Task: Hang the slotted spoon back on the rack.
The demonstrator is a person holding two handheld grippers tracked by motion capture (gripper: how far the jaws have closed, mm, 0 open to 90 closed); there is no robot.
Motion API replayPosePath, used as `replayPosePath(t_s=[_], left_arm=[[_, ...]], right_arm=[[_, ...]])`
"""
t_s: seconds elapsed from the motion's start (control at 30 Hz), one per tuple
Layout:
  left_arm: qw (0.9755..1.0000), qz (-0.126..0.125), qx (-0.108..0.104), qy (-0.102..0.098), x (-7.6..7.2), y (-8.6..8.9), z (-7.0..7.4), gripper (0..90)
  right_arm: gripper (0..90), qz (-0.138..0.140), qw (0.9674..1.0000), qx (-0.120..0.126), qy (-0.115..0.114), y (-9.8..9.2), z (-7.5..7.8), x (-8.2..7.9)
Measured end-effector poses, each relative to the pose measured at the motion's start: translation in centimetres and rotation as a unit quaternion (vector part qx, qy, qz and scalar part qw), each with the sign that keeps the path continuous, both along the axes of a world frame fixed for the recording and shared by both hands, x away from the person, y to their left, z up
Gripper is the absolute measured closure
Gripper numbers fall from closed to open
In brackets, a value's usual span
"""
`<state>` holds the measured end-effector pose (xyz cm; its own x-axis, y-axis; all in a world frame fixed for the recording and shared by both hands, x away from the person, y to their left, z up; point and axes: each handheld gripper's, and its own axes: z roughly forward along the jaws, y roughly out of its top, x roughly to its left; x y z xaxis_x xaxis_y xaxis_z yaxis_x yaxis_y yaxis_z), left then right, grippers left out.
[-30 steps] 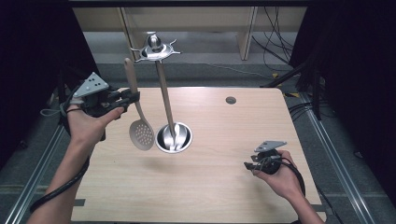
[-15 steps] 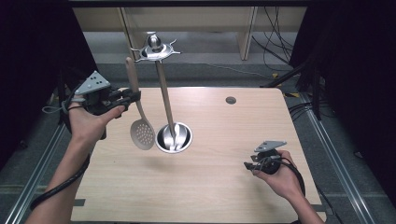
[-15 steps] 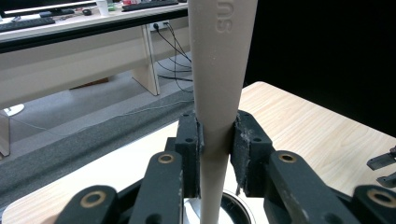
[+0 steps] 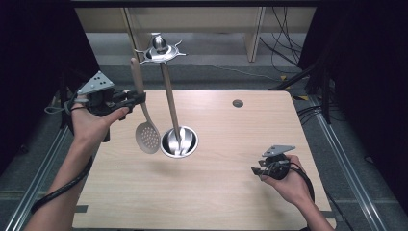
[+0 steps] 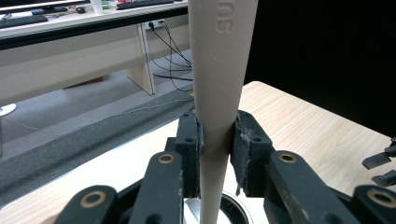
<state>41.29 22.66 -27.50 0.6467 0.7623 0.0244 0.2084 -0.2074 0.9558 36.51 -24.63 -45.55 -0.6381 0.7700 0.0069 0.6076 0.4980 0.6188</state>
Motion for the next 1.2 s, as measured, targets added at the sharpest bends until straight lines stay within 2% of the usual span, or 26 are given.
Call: replayPosePath(t_s=[0.4, 1.2], left_arm=[[0.9998, -0.019, 0.005, 0.011, 0.8, -0.3, -0.1, 73.2], [0.9994, -0.021, 0.014, 0.022, 1.8, -1.3, -0.4, 73.1]], right_arm=[[58.3, -0.001, 1.0000, 0.001, 0.000, 0.0, 0.0, 0.0], [58.3, -0.003, 1.0000, 0.002, -0.001, -0.1, 0.0, 0.0]])
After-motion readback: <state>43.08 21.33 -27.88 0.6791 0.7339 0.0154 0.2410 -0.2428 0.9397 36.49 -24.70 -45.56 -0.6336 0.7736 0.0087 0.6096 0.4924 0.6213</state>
